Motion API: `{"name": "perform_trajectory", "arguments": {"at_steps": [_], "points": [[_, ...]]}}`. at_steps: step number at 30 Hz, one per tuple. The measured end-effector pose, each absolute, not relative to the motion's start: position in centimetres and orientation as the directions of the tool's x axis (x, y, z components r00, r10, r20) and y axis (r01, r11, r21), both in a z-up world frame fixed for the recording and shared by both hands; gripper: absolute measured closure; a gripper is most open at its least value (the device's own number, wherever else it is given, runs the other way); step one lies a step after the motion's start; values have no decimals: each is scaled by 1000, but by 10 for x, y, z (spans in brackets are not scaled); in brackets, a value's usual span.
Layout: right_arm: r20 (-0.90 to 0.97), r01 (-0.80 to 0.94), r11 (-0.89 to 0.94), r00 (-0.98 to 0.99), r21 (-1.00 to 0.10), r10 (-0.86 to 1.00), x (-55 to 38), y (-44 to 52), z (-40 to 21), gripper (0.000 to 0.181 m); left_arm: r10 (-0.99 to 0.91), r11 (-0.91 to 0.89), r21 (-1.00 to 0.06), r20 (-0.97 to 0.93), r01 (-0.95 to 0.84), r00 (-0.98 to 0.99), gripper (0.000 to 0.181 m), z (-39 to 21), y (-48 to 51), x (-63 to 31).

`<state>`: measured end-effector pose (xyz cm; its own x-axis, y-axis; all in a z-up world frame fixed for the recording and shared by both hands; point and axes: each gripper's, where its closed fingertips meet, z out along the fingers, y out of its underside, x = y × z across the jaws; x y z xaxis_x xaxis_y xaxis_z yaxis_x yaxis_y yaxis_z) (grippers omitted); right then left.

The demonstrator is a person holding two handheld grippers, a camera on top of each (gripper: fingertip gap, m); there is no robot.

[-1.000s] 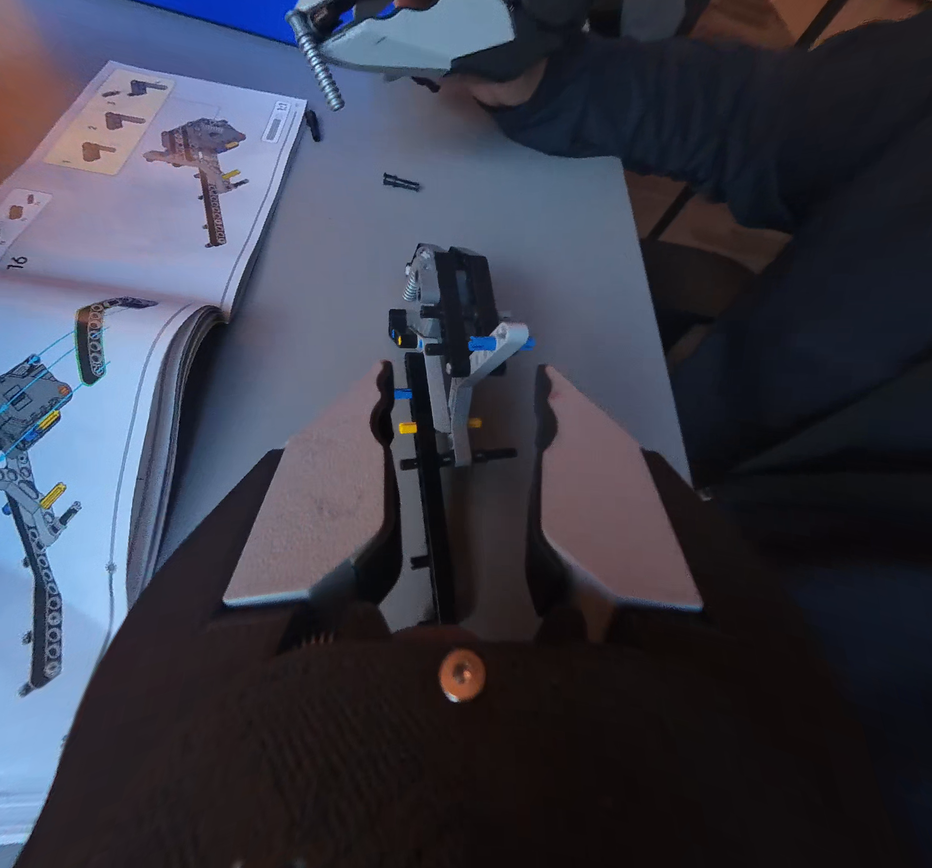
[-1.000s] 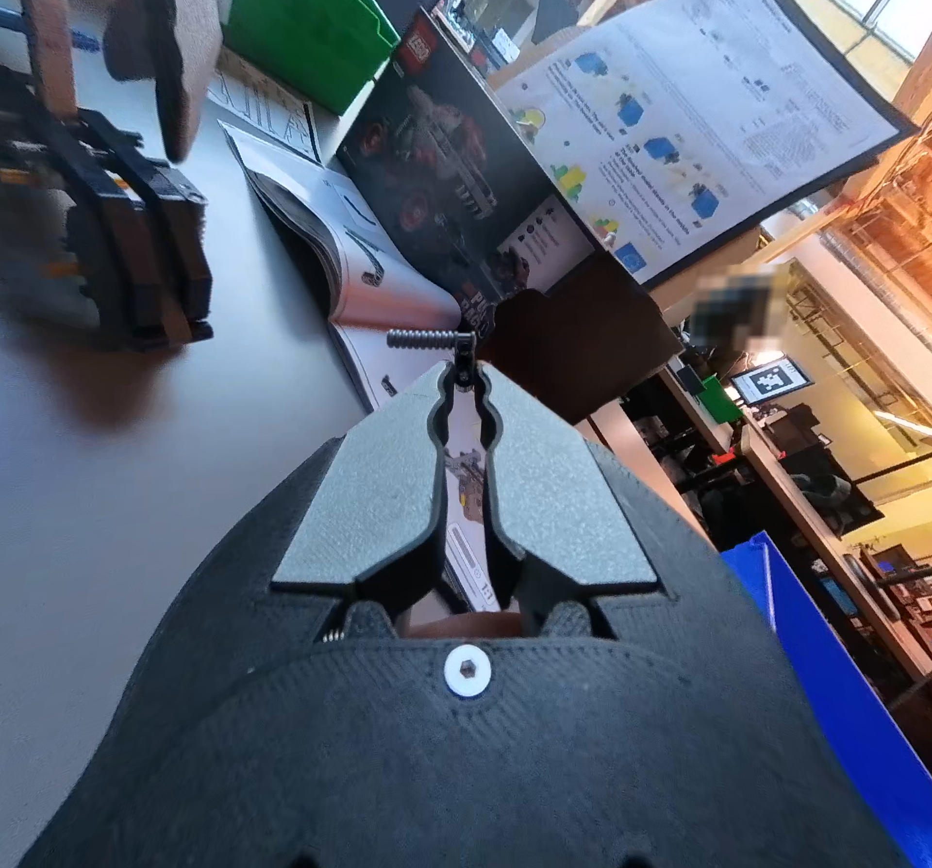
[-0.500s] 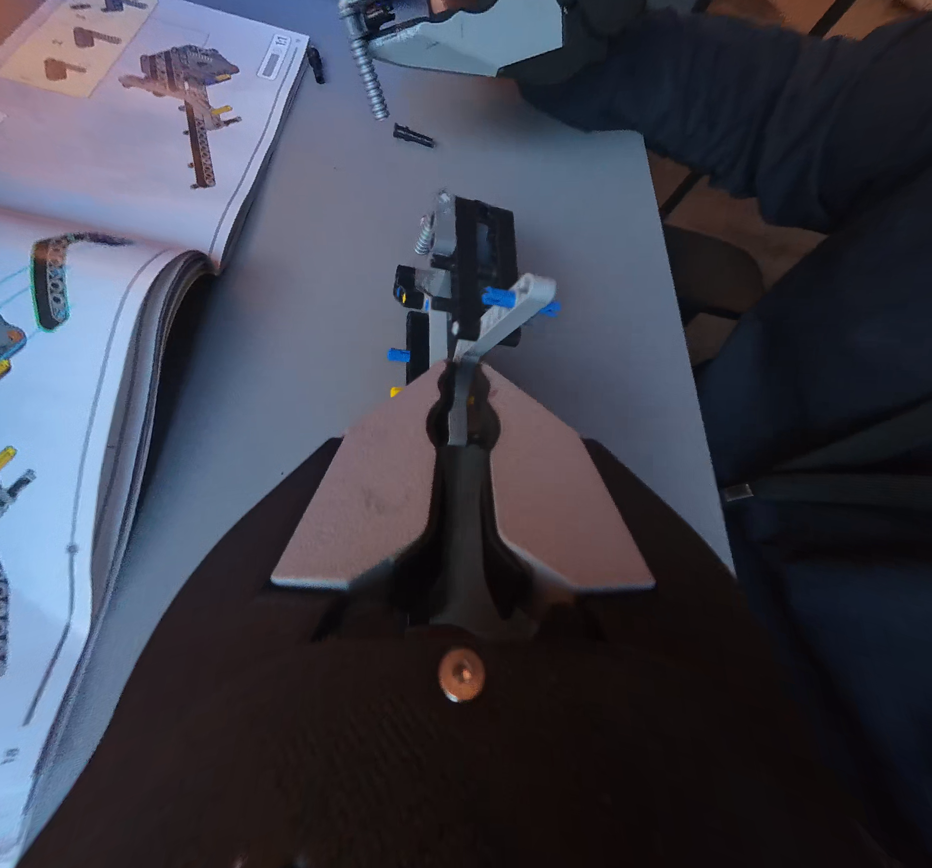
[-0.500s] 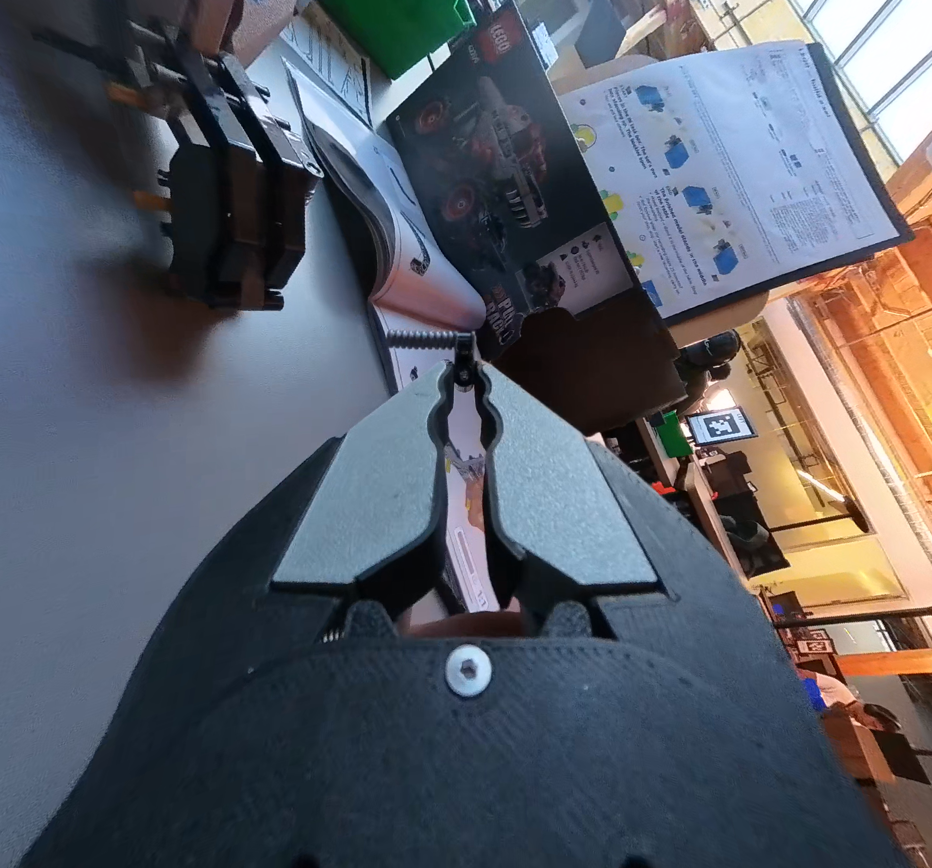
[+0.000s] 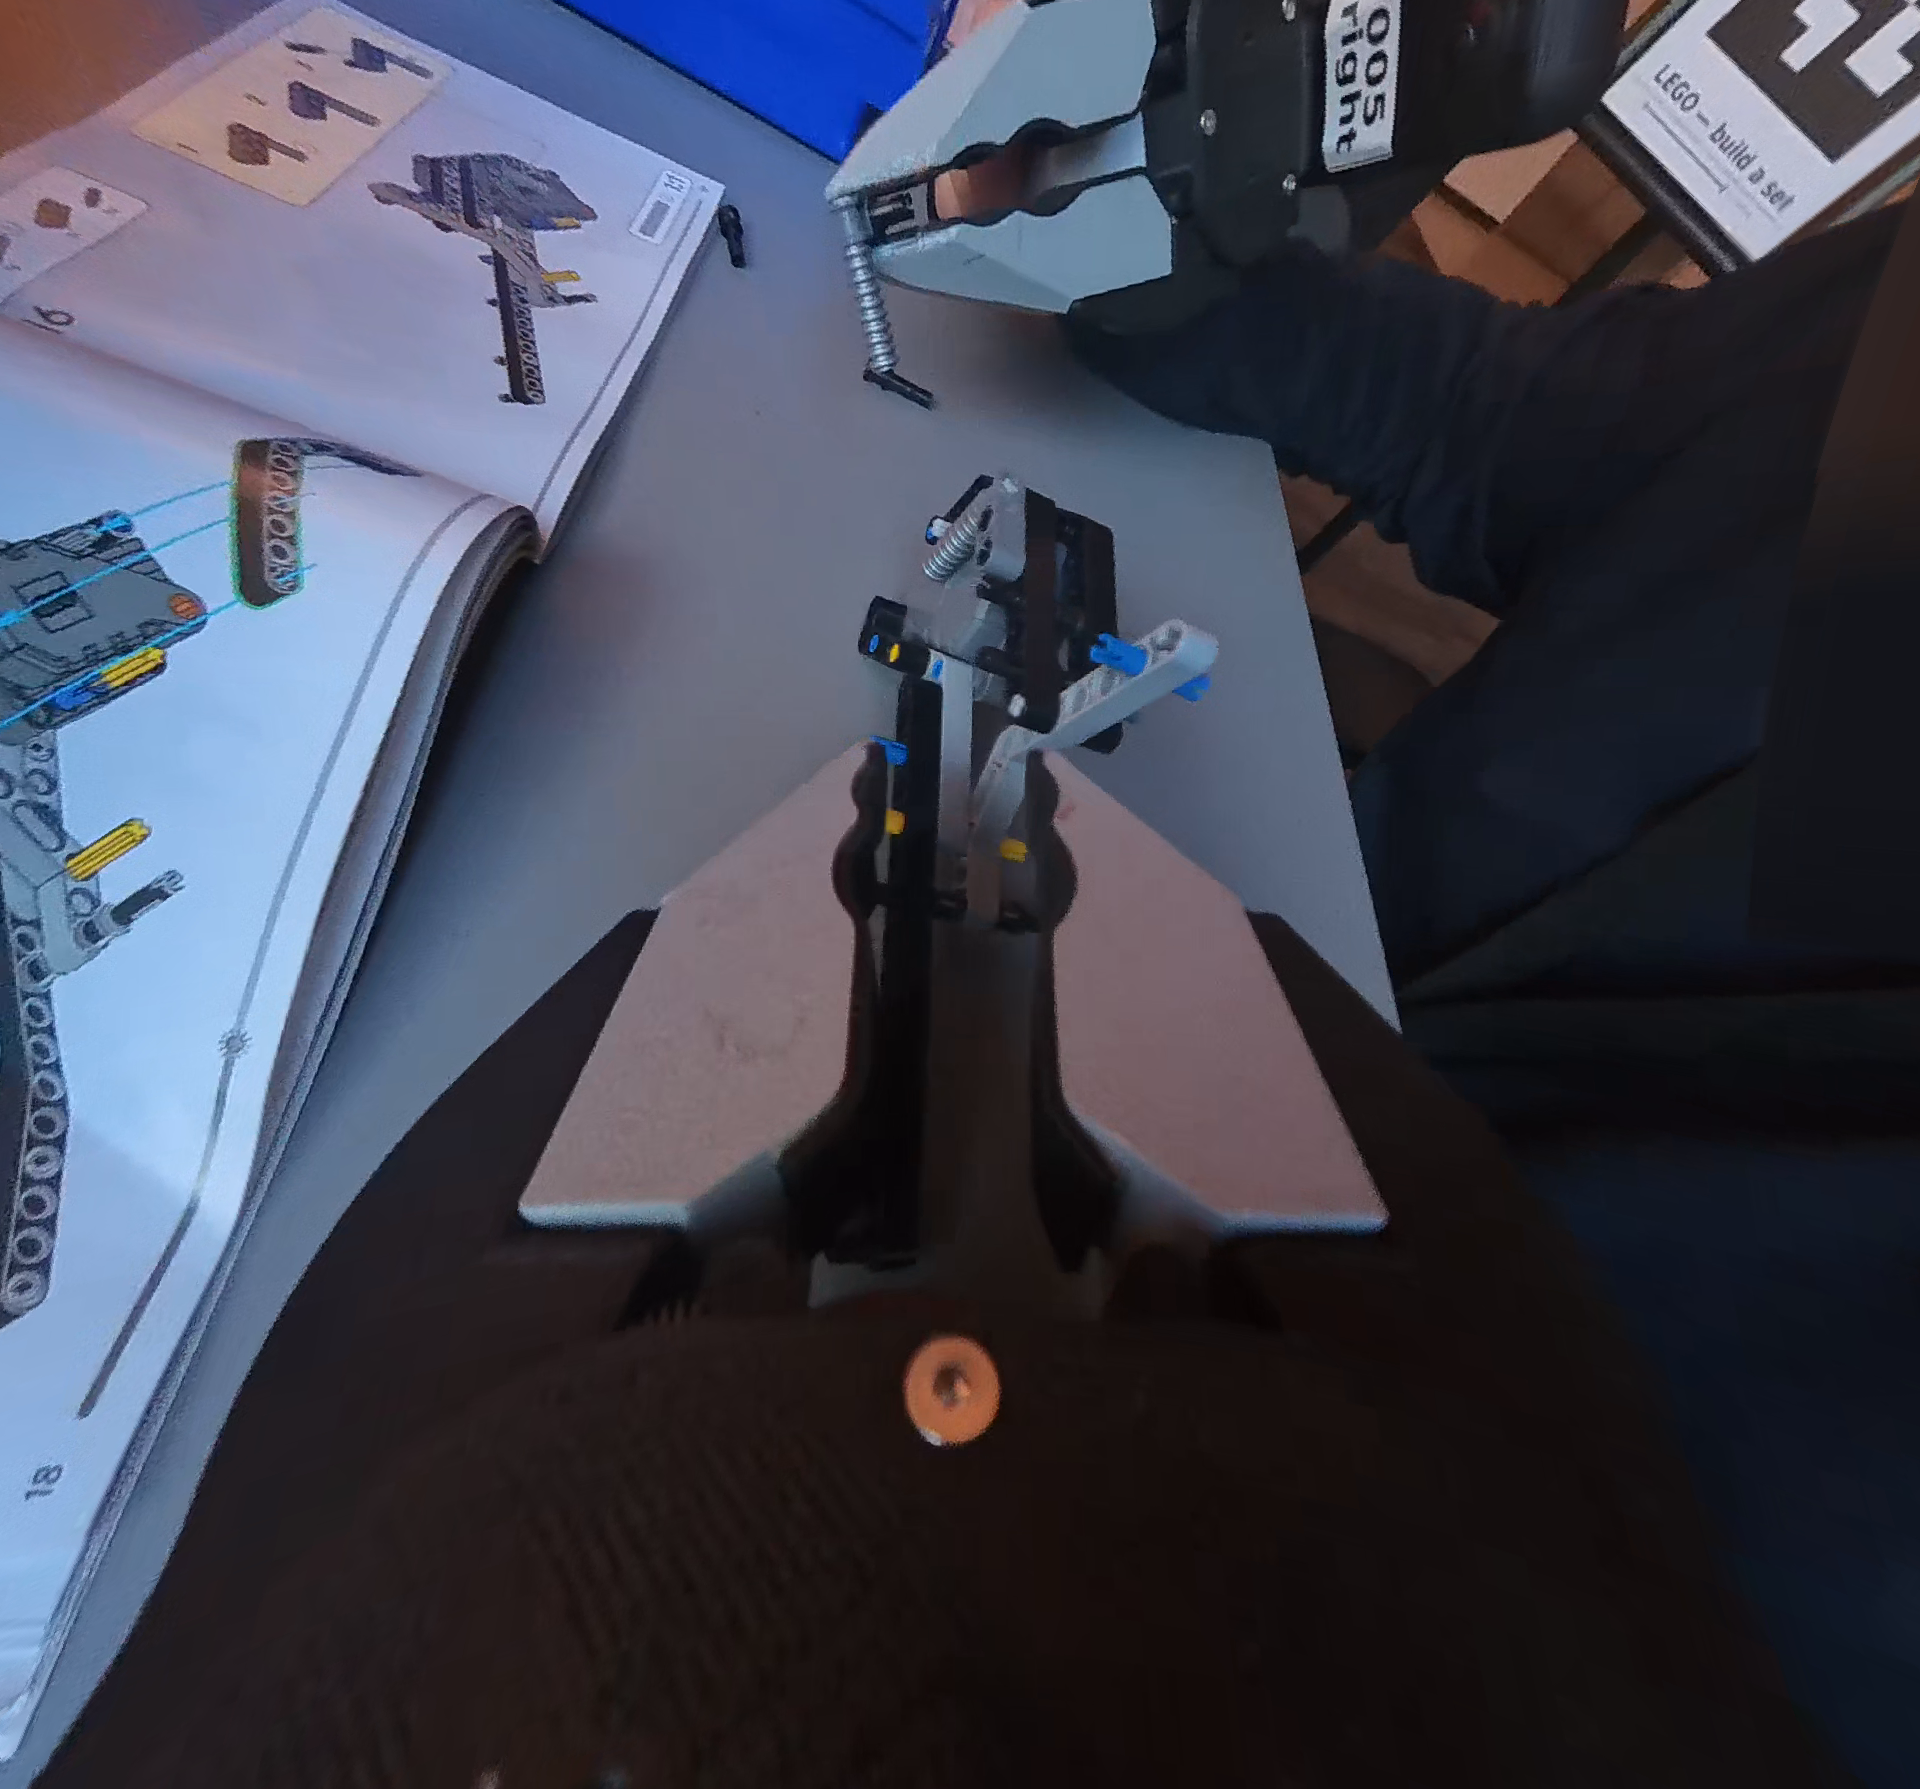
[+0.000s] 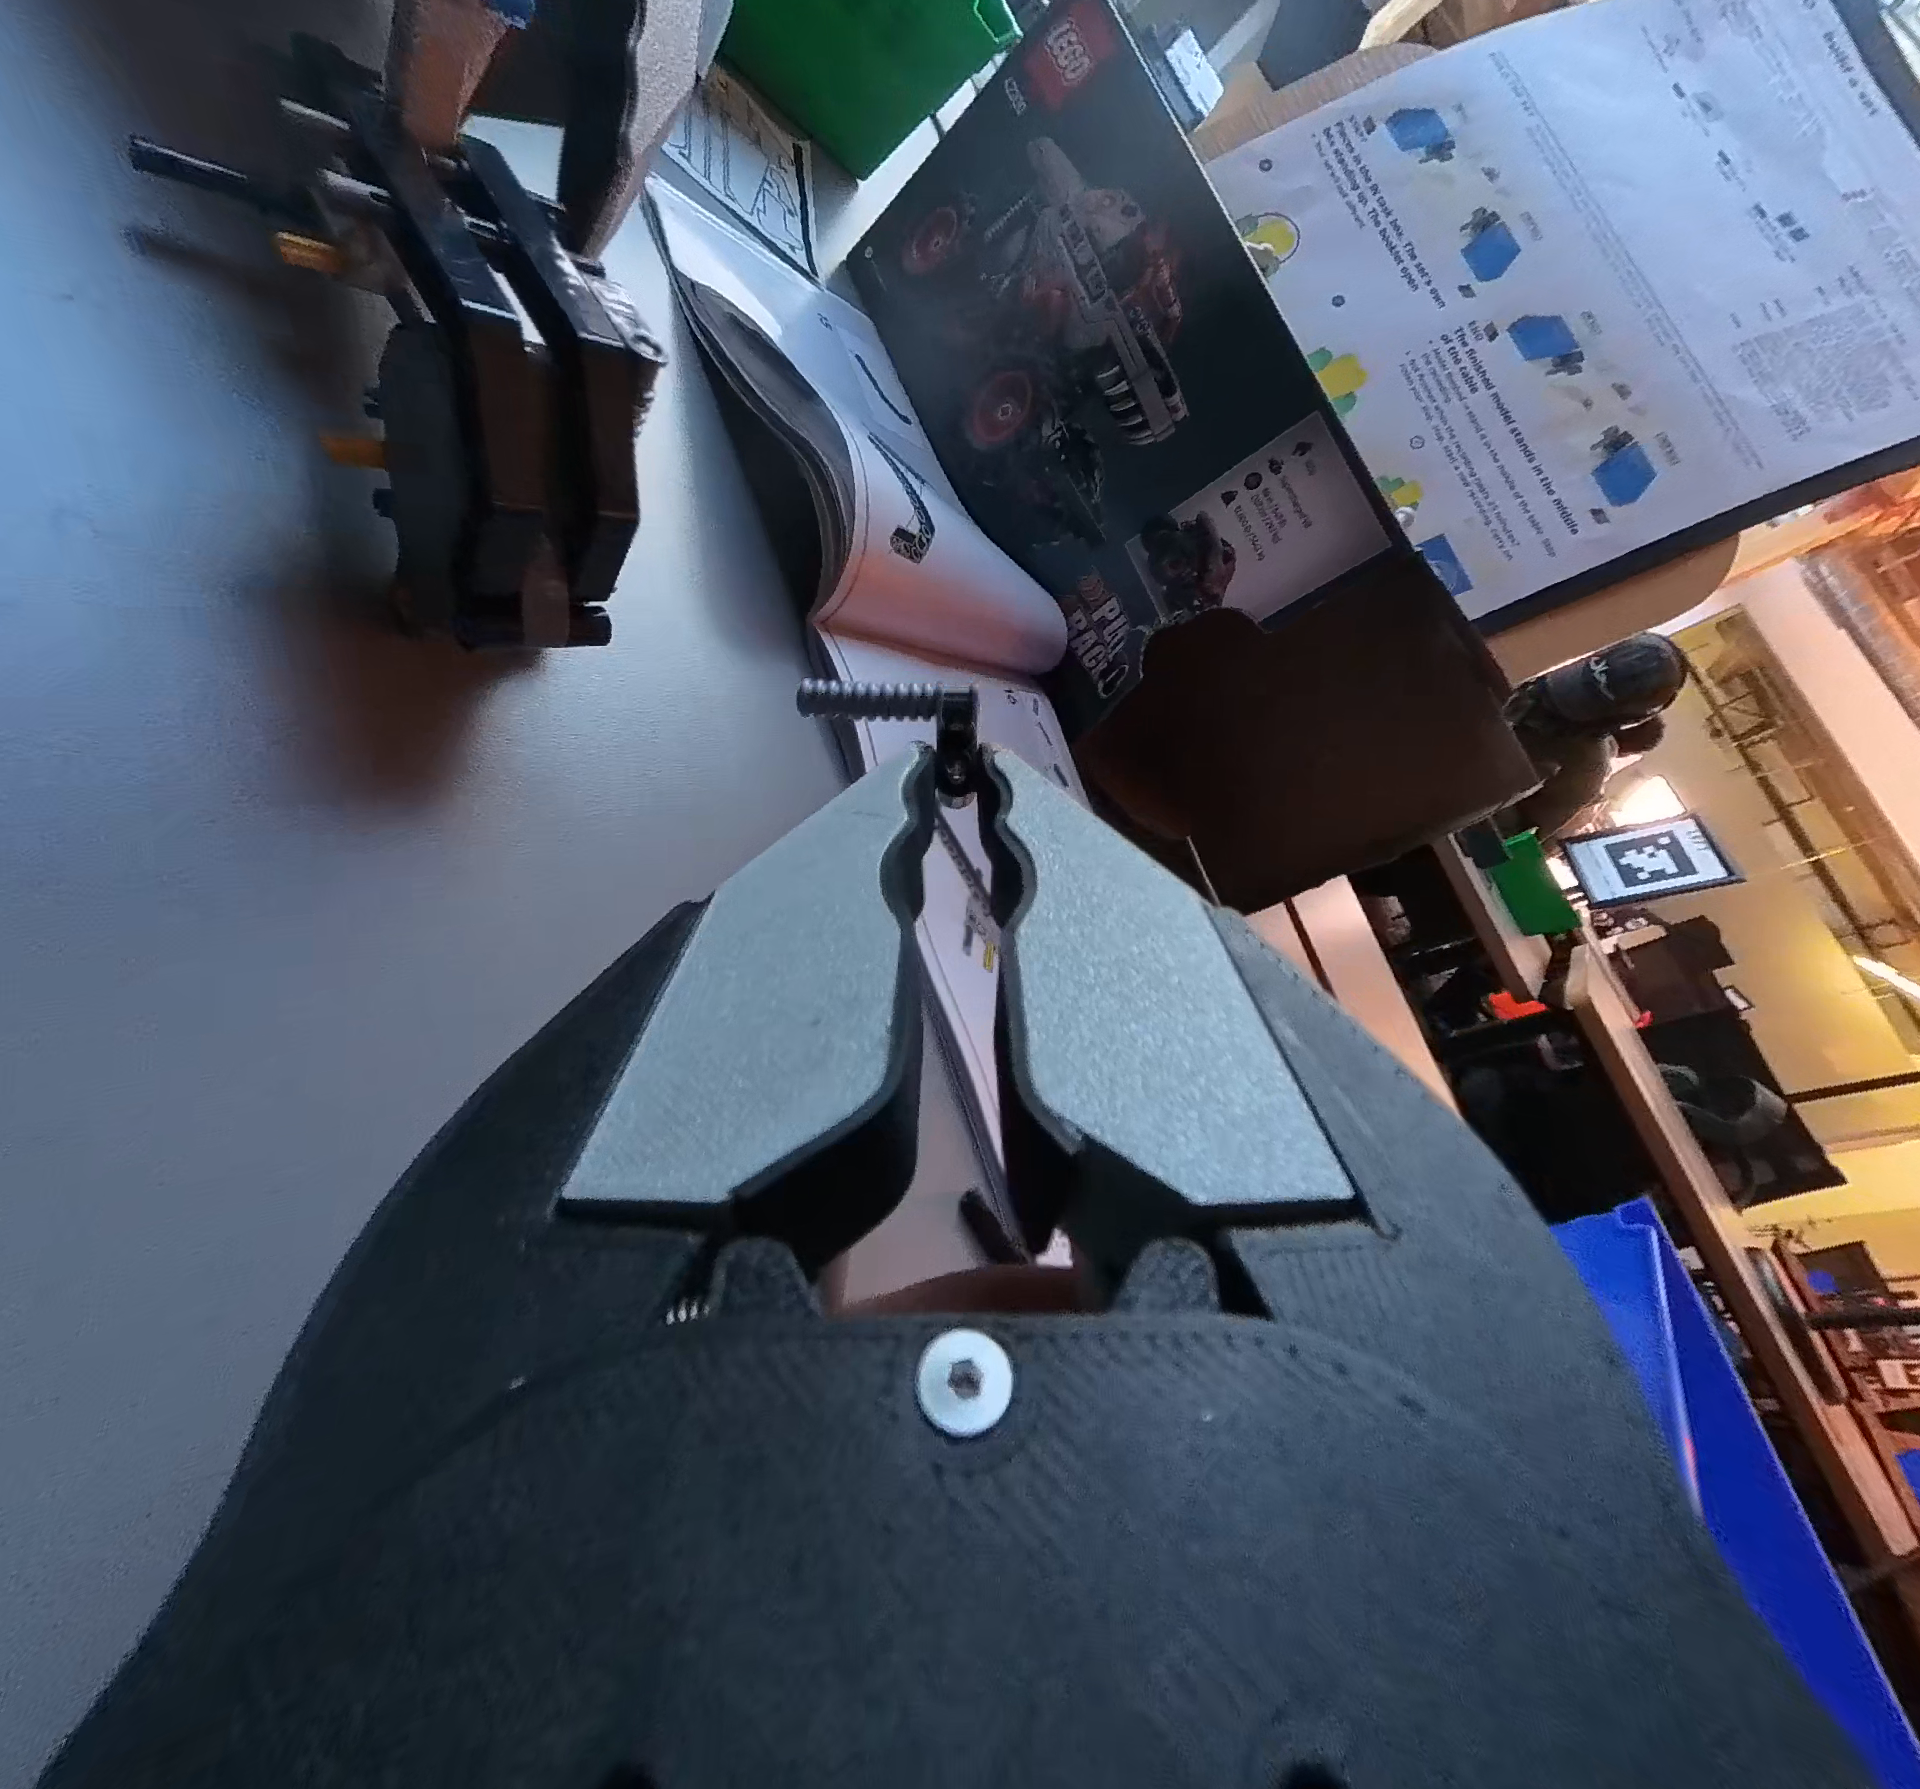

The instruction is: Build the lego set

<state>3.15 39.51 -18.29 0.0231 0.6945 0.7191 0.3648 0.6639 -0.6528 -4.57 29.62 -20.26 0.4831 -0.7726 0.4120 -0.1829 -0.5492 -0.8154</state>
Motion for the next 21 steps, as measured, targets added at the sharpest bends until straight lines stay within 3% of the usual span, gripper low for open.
{"name": "perform_trajectory", "arguments": {"at_steps": [1,12,21], "points": [[712,366,658,20,-658,702,31,395,-184,177,-766,-557,-813,422,-173,484,156,-202,297,-47],[673,402,603,44,-689,739,29,407,-188,176,-716,-632,-773,560,-48,417,160,-194,302,-55],[655,410,581,54,-703,754,28,413,-191,176,-734,-601,-796,516,-70,442,163,-194,301,-54]]}}
